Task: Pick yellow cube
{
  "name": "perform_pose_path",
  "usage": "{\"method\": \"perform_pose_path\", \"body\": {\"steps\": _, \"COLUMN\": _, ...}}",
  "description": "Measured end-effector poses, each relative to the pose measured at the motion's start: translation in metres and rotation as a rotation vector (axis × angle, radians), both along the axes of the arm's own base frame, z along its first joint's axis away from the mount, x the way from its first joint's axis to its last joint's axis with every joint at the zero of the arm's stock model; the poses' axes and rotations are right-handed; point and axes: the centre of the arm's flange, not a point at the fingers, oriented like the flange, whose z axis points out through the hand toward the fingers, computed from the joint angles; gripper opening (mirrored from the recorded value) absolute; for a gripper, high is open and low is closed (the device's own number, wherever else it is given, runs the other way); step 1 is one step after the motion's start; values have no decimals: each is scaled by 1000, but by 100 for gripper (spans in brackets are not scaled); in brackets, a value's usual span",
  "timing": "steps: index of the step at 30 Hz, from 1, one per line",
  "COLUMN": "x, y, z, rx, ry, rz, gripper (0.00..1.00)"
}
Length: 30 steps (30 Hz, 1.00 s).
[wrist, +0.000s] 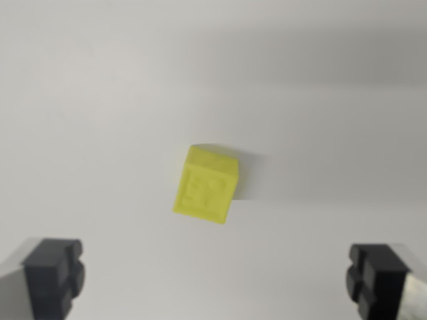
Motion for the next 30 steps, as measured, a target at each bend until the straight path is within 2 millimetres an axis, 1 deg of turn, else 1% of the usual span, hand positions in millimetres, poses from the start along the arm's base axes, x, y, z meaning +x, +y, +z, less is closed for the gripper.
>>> {"method": "perform_pose_path", "body": {"steps": 30, "x": -29, "y": 10, "z": -75, "rx": -11, "ry": -16, "rz": -89, "gripper": 100}}
